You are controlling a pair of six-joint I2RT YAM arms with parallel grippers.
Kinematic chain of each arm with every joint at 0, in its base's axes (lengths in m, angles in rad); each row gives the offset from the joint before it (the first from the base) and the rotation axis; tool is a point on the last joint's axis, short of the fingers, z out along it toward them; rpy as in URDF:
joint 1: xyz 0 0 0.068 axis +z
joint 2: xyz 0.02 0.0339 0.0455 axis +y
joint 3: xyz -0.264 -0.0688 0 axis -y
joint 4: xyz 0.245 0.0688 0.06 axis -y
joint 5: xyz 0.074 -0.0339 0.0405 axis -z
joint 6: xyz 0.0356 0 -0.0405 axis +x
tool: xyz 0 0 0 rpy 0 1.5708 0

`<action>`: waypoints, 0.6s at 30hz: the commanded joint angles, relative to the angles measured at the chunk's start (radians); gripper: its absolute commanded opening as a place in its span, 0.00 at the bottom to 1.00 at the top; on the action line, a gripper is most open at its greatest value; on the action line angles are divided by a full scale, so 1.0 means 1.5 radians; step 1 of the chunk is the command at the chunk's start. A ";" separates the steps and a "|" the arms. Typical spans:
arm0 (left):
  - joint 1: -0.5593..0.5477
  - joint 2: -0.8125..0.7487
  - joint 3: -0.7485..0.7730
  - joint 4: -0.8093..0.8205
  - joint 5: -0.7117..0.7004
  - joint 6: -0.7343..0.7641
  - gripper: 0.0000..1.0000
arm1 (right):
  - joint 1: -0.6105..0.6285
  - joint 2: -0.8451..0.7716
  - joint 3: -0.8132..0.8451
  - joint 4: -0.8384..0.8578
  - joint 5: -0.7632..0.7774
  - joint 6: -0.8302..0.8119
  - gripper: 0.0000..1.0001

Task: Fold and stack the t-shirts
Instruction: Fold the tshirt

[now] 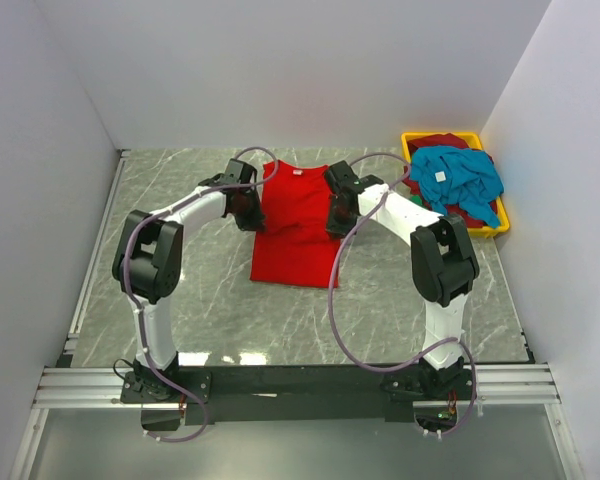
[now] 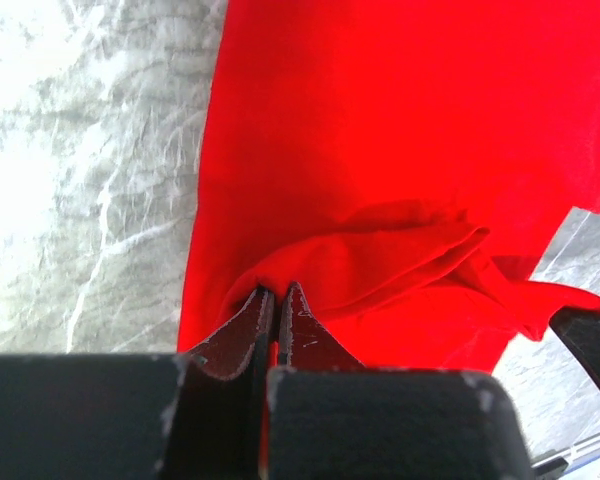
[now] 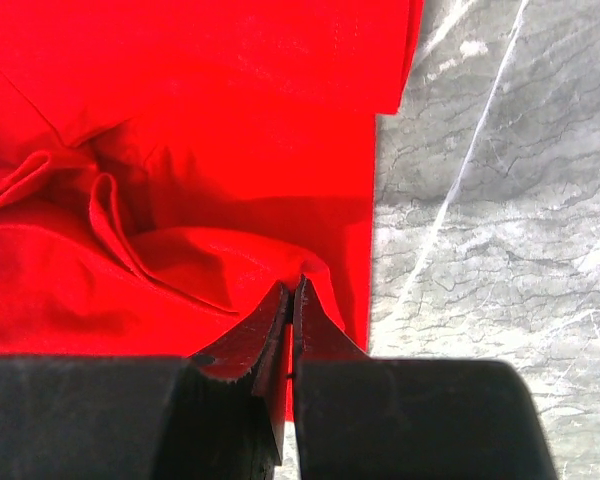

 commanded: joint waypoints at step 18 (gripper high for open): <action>0.035 -0.042 0.046 0.009 -0.010 0.037 0.78 | -0.043 -0.031 0.094 -0.001 -0.013 -0.021 0.60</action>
